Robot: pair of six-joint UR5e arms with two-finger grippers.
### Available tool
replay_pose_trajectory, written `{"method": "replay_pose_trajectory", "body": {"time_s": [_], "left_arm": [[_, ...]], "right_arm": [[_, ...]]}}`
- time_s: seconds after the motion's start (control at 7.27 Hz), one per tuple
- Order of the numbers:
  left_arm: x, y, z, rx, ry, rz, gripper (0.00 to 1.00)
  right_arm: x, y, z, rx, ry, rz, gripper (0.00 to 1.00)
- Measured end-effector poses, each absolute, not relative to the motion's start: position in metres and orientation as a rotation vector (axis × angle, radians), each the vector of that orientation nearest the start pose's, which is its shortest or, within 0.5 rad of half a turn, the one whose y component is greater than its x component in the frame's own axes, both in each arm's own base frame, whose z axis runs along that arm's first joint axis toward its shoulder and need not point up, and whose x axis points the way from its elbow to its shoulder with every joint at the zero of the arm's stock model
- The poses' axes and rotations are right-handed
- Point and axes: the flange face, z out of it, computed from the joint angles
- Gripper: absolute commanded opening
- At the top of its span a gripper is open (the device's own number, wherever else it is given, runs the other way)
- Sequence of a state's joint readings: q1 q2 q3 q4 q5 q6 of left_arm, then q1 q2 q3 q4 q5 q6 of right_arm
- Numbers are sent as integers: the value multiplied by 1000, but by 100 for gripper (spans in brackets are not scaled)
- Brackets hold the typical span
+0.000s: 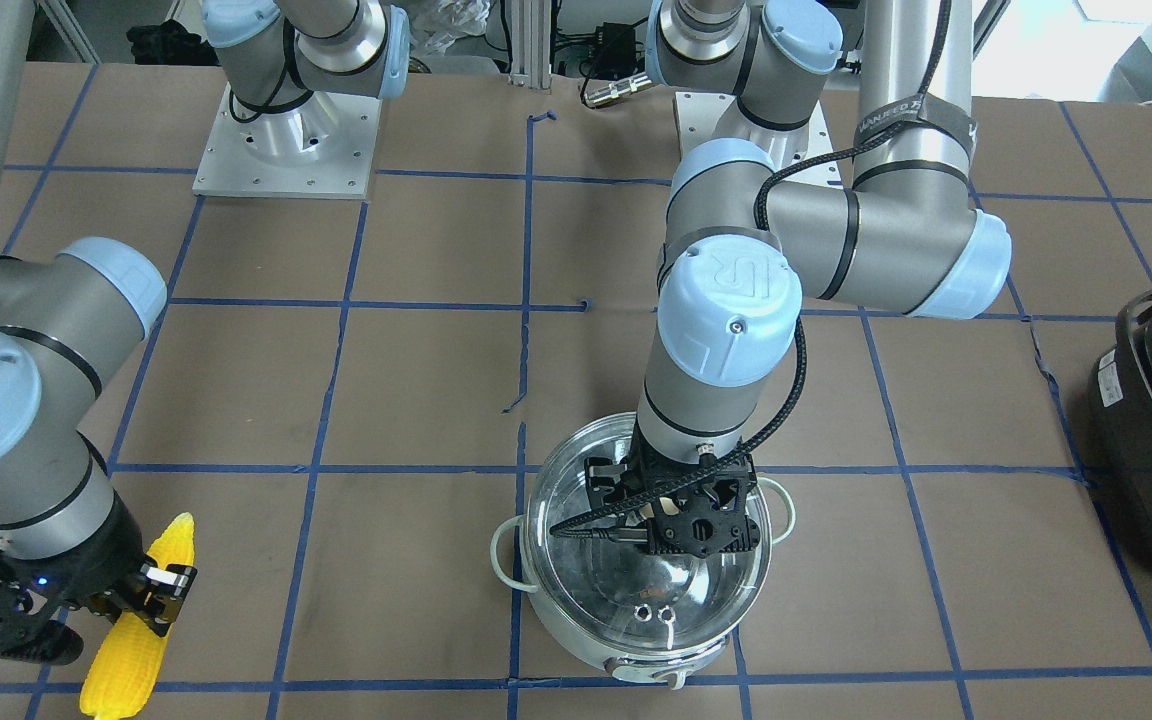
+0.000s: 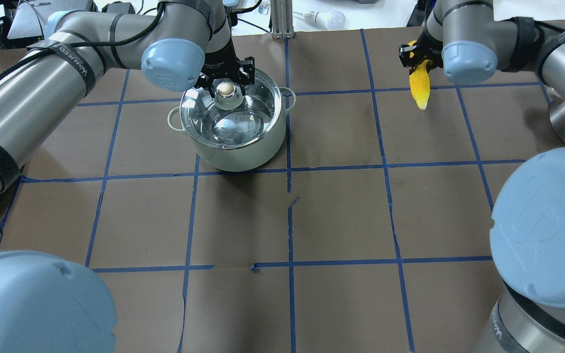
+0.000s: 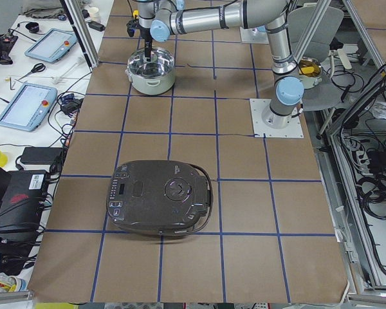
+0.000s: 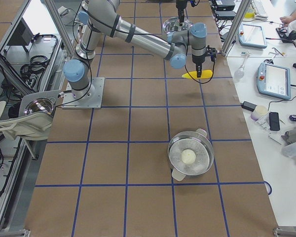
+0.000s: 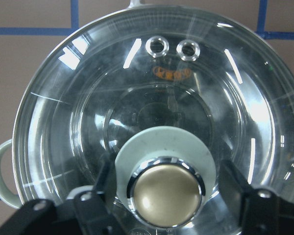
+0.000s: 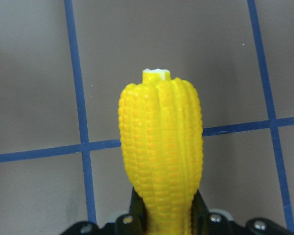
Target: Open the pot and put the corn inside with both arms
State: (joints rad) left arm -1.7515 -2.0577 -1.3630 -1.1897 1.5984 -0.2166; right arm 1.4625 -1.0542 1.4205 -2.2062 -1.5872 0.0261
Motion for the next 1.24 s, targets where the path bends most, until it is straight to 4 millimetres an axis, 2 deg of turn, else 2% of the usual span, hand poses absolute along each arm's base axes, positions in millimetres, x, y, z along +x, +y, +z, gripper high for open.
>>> {"method": "replay_pose_trajectory", "body": {"time_s": [0.14,0.28,0.55,0.69,0.96,1.24], "left_arm": [[-251,-651,344,-60,3132,-174,0],[-250,-652,353,-63,3134,-197,0],[-238,-653,381,-86,3133,-255,0],[-217,-655,392,-93,3127,-257,0],[-158,-658,400,-57,3115,-208,0],[-95,-655,396,-14,3102,-151,0]], "right_arm": [[64,-709,349,266,3117,-454,0],[74,-708,363,282,3107,-477,0],[83,-704,367,284,3115,-443,0],[86,-701,369,280,3123,-417,0],[100,-693,380,256,3130,-388,0],[131,-690,393,234,3134,-410,0]]}}
